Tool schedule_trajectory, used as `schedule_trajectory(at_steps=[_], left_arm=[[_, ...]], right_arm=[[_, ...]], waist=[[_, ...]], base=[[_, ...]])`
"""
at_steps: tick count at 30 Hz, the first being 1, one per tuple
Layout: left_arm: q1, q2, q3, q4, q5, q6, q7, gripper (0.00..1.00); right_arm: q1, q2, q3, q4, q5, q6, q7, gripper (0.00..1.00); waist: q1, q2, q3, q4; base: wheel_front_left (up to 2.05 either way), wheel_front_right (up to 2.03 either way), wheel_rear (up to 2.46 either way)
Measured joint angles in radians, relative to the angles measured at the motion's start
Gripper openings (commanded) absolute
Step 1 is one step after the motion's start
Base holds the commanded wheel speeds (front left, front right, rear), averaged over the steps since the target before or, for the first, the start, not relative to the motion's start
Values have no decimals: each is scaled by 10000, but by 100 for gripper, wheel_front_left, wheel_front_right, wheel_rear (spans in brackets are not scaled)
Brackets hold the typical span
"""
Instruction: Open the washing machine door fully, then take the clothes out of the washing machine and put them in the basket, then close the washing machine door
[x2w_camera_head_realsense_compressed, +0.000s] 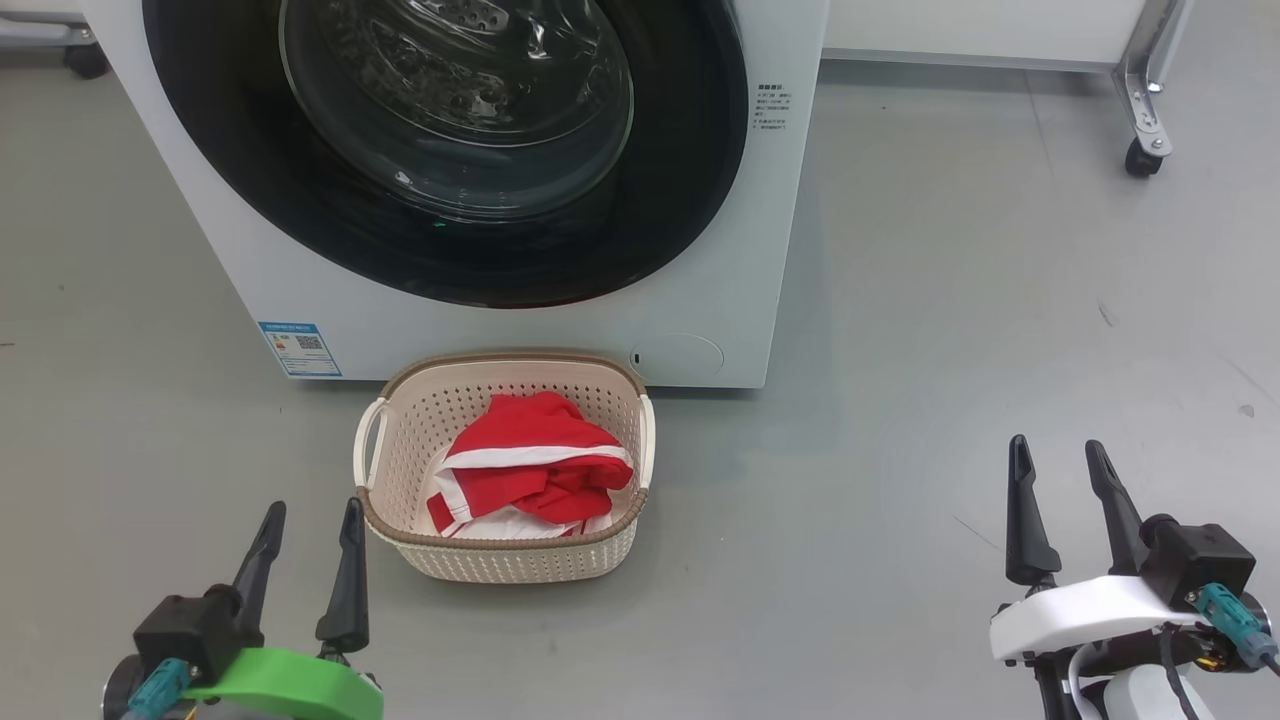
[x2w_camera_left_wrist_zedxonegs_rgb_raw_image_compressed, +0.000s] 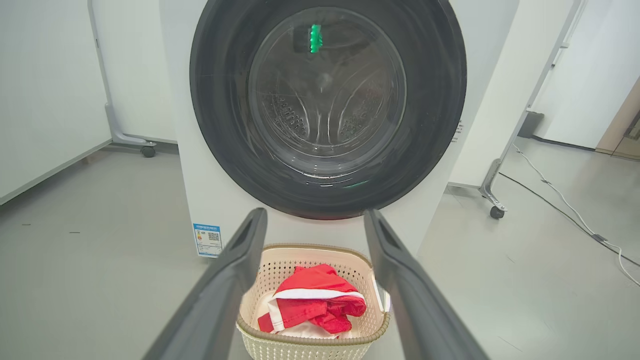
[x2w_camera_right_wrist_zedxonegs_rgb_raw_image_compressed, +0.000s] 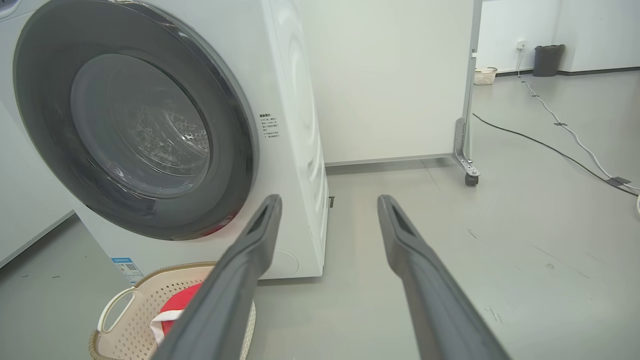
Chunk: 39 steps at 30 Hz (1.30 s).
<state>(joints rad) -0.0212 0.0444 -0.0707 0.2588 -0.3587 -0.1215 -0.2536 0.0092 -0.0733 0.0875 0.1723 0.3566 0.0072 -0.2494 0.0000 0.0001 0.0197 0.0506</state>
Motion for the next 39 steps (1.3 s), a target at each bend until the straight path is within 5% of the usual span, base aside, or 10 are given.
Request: schedule_trajectory(at_steps=[17,18,29,39], left_arm=[[70,61,-295,38,-654,0,0,100],[71,69,-301,31,-704,0,0,0],[296,-88,-322,518,-1179,6,155,0],[295,-90,-215,491,-2558,6,502,0]], right_arm=[[57,69,-6,-88,-58,2,0,100],[59,71,-8,-100,-58,2,0,0],[372,226,-56,454,362,17,165,0],[342,244,-290,558,1914,121,573,0]], waist=[[0,0,-15,-8],[0,0,-12,-7],[0,0,-23,-41],[1,0,-39,-89]], base=[[0,0,0],[0,0,0],[0,0,0],[0,0,0]])
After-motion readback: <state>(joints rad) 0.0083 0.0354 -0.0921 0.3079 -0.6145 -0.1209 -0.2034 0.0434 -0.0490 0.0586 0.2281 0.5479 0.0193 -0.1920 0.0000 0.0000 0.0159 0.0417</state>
